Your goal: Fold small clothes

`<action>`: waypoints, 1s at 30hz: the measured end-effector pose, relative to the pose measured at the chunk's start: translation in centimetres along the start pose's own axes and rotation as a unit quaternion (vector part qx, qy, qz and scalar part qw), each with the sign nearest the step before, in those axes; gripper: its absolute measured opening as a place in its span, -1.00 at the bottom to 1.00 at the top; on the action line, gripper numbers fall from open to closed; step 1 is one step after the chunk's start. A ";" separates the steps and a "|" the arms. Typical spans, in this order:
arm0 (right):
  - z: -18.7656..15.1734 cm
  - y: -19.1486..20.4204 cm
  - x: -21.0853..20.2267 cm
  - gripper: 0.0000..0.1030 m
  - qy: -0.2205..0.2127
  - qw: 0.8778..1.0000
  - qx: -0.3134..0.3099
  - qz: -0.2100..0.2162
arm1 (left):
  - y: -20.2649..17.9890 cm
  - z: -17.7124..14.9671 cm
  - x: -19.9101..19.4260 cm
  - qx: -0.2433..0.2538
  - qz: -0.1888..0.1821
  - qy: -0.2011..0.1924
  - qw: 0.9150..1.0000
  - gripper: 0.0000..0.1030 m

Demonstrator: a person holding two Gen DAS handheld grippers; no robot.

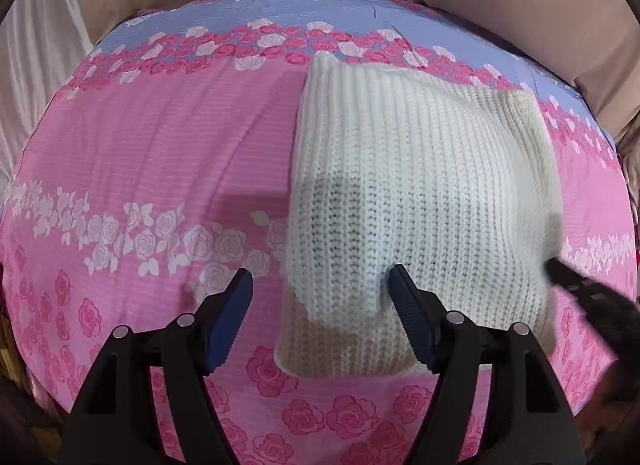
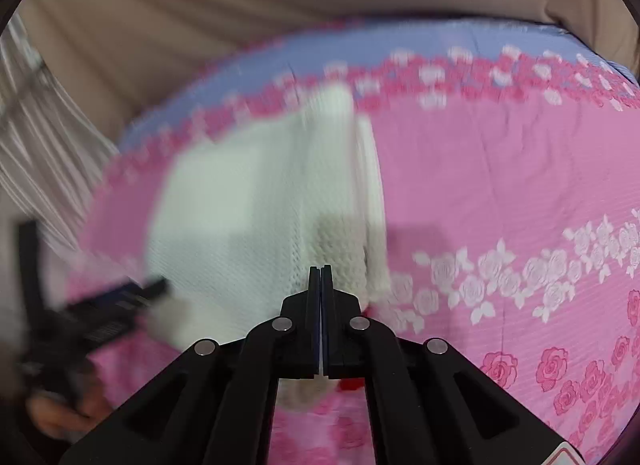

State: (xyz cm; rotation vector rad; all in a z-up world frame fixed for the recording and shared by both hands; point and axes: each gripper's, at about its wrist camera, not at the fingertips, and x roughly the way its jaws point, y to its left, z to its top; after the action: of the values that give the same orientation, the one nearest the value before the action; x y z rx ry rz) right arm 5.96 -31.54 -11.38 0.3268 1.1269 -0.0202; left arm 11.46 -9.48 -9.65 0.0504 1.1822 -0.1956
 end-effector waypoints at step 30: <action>-7.8 0.9 -10.1 0.00 -0.081 0.990 0.053 -0.106 | -4.7 -5.6 -6.4 0.046 0.062 -0.075 0.994 0.77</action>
State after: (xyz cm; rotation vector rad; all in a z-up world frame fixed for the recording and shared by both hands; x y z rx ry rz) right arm -5.16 -30.08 -5.18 0.2938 0.9976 -0.2901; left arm 3.20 -12.49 -5.52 0.1858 1.0171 -0.1417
